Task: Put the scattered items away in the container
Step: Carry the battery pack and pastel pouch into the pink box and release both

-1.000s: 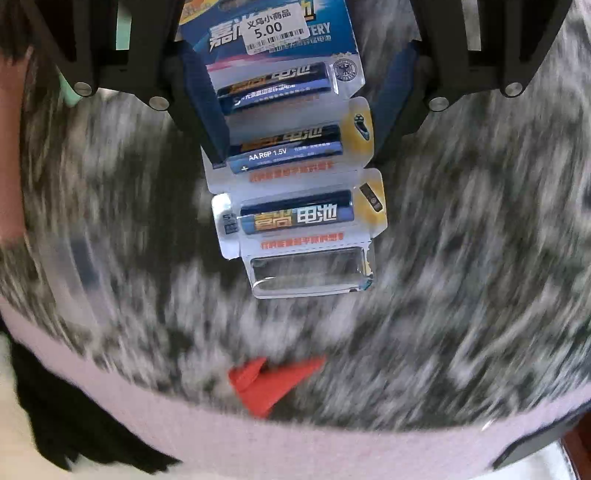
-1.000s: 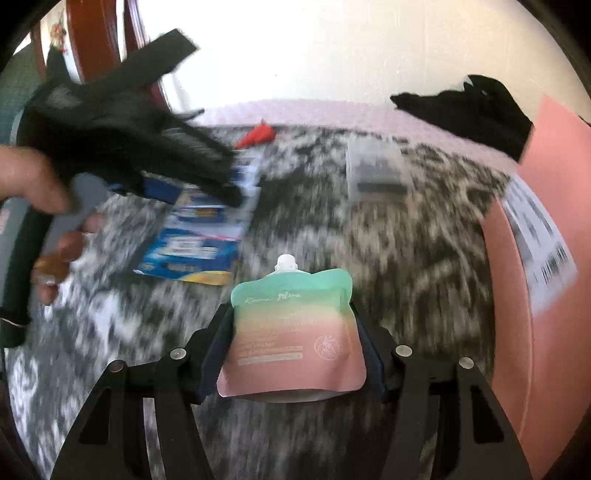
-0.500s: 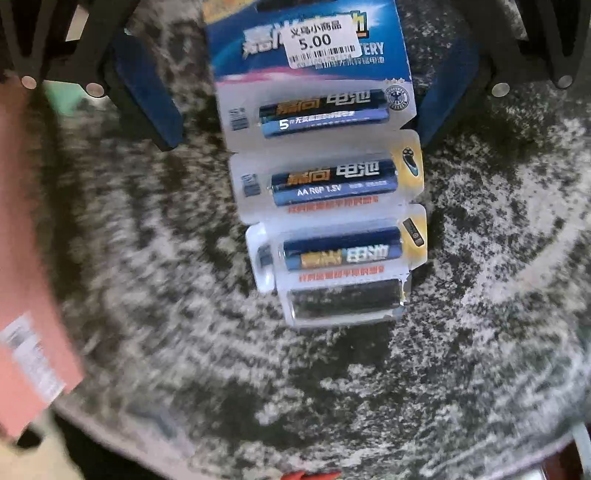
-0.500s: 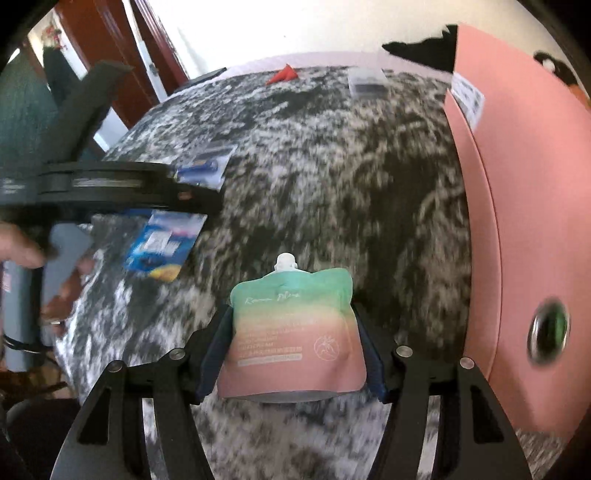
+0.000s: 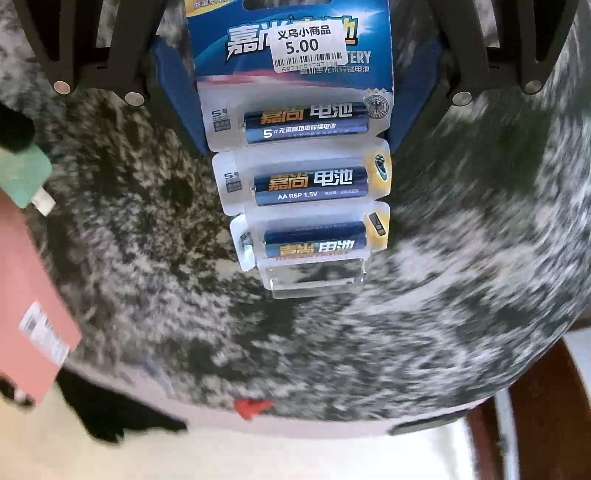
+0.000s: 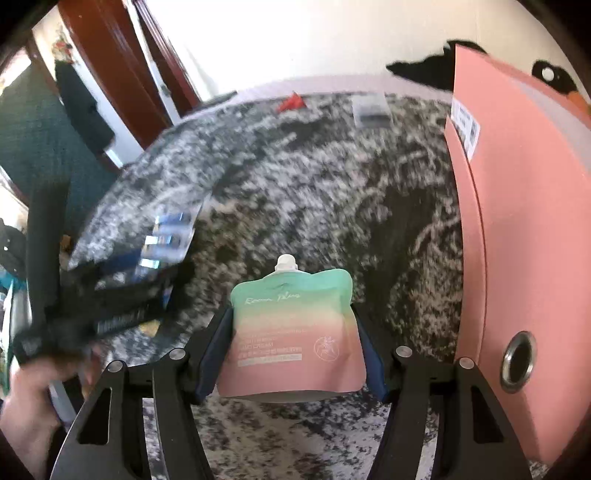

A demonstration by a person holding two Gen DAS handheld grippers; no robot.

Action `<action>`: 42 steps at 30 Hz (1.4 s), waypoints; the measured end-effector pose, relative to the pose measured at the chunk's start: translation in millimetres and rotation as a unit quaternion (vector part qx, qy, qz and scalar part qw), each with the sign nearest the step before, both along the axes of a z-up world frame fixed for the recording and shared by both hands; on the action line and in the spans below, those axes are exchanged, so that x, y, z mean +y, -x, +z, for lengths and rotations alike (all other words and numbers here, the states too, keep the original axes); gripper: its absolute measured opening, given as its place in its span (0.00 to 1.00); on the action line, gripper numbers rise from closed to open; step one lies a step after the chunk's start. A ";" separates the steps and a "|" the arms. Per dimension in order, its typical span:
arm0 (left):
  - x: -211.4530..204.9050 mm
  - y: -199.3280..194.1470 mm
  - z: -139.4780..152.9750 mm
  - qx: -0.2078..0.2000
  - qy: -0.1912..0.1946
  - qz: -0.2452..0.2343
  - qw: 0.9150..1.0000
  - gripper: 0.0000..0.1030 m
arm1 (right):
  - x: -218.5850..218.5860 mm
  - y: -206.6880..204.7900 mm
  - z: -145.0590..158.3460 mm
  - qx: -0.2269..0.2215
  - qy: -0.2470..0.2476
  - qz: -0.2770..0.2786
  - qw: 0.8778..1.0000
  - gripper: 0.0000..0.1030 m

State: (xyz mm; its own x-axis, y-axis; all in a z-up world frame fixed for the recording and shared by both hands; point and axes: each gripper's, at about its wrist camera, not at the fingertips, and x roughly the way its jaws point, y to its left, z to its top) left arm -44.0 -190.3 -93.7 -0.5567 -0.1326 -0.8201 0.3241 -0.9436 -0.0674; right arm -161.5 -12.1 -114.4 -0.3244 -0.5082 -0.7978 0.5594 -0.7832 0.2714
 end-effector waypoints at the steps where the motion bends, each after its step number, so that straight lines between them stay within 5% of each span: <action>1: -2.1 -8.2 4.5 0.010 -0.004 0.005 1.000 0.78 | 0.5 -2.3 4.8 0.004 0.005 0.002 1.000 0.64; 7: 9.6 -9.9 29.4 0.069 0.024 0.005 0.997 0.78 | 5.1 -15.2 28.3 0.030 0.023 0.002 0.999 0.64; 28: 72.0 -14.6 87.3 0.151 0.101 -0.033 0.983 0.78 | 38.2 -64.5 89.9 0.120 0.049 0.015 0.991 0.64; 42: 148.0 -6.8 118.8 0.205 0.102 -0.093 0.969 0.78 | 123.1 -64.6 132.6 0.160 0.096 -0.060 0.981 0.64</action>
